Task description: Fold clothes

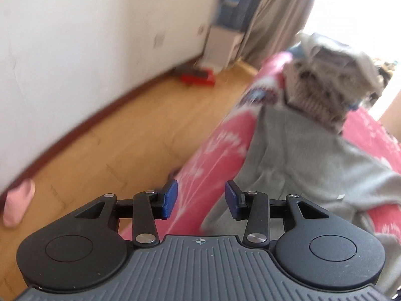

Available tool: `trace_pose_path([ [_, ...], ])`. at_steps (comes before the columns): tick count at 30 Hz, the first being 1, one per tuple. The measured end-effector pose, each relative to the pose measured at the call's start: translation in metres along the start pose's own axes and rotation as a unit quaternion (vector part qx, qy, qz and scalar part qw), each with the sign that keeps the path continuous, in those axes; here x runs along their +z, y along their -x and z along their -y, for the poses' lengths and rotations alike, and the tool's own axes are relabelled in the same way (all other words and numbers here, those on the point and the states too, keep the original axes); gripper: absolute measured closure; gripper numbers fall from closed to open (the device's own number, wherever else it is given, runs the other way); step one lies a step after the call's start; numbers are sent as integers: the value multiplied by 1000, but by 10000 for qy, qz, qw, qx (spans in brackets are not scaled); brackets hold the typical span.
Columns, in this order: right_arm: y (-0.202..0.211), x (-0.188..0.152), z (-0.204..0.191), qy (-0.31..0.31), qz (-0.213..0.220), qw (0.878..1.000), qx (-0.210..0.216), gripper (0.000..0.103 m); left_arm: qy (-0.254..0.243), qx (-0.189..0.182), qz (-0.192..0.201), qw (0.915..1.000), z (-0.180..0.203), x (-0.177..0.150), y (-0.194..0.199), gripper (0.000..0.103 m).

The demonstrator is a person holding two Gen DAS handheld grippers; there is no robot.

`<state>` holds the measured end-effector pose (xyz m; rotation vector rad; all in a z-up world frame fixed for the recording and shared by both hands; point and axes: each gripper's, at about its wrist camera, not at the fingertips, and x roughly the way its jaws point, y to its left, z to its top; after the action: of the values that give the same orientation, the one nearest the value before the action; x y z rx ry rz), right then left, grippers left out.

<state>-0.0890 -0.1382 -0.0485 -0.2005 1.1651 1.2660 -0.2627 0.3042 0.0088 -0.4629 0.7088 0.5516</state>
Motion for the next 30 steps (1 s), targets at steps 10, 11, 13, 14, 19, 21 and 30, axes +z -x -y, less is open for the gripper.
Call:
trace_pose_path([
  [10,41,11,57,-824,751,9887,-1000,64,-1468,-663,-461,9859,121,17,-132,61],
  [11,38,7,63,-816,689,9874,-1169,64,-1637,-593,-443,9837,130,16,-143,61],
  [13,31,-1,77,-810,537,9826,-1586,65,-1762,-425,-400,9826,139,13,-158,62],
  [14,24,-5,85,-826,433,9765,-1942,65,-1786,-337,-378,9826,142,11,-165,62],
  [19,27,-10,115,-1494,755,9593,-2273,77,-1776,-44,-200,9839,151,20,-164,62],
  [21,45,-11,121,-1663,977,9509,-2422,75,-1988,-1,-22,9800,163,32,-152,62],
  [30,90,-23,149,-1938,1732,9409,-2169,69,-4040,-1389,-238,9038,285,41,-95,60],
])
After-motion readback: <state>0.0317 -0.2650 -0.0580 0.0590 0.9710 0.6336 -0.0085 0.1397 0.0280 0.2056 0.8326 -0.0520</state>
